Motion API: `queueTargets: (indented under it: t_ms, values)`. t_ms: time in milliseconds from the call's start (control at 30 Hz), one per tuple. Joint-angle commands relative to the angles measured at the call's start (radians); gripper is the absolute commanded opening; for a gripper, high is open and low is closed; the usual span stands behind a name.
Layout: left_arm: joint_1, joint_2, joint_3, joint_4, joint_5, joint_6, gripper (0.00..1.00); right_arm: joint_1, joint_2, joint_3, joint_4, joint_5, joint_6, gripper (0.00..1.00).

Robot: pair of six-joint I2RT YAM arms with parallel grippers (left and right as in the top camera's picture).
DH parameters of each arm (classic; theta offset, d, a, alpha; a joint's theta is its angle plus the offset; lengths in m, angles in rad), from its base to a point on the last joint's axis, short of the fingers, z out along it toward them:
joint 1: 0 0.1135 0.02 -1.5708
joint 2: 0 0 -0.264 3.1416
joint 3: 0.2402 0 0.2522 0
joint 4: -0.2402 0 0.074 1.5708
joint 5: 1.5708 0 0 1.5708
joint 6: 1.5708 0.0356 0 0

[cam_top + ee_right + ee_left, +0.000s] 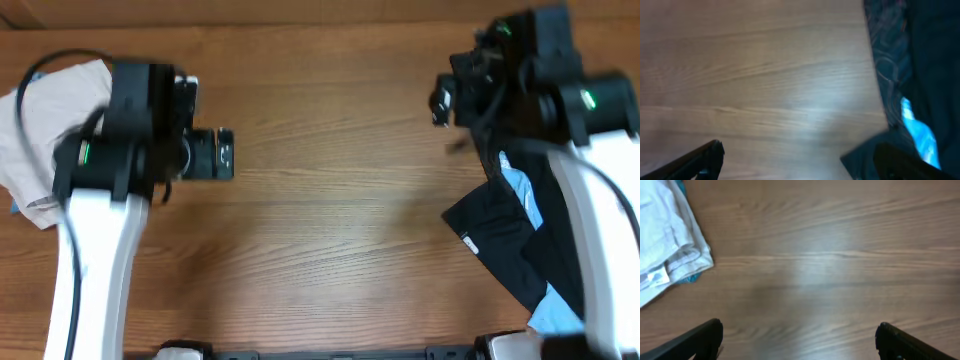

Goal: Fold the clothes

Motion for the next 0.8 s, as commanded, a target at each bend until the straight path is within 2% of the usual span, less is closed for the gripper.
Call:
queueTargets:
  t_ms: [0, 33, 167, 333, 467, 767]
  values:
    - [-0.008, -0.272, -0.227, 0.117, -0.014, -0.013, 1.00, 0.004, -0.255, -0.297, 0.165, 0.046, 0.015, 1.00]
    - [-0.008, -0.361, -0.302, 0.162, -0.015, -0.031, 1.00, 0.004, -0.373, -0.435, 0.250, 0.047, 0.015, 1.00]
    - [-0.006, -0.610, -0.489, 0.237, -0.014, -0.048, 1.00, 0.003, -0.687, -0.755, 0.392, 0.062, 0.015, 1.00]
    - [-0.006, -0.721, -0.549, 0.200, -0.014, -0.048, 1.00, 0.003, -0.894, -0.919, 0.335, 0.068, 0.014, 1.00]
    - [-0.006, -0.726, -0.549, 0.109, -0.014, -0.048, 1.00, 0.003, -0.929, -0.933, 0.143, 0.068, 0.014, 1.00]
    - [-0.006, -0.727, -0.549, 0.056, -0.014, -0.048, 1.00, 0.003, -0.927, -0.935, 0.156, 0.068, 0.014, 1.00]
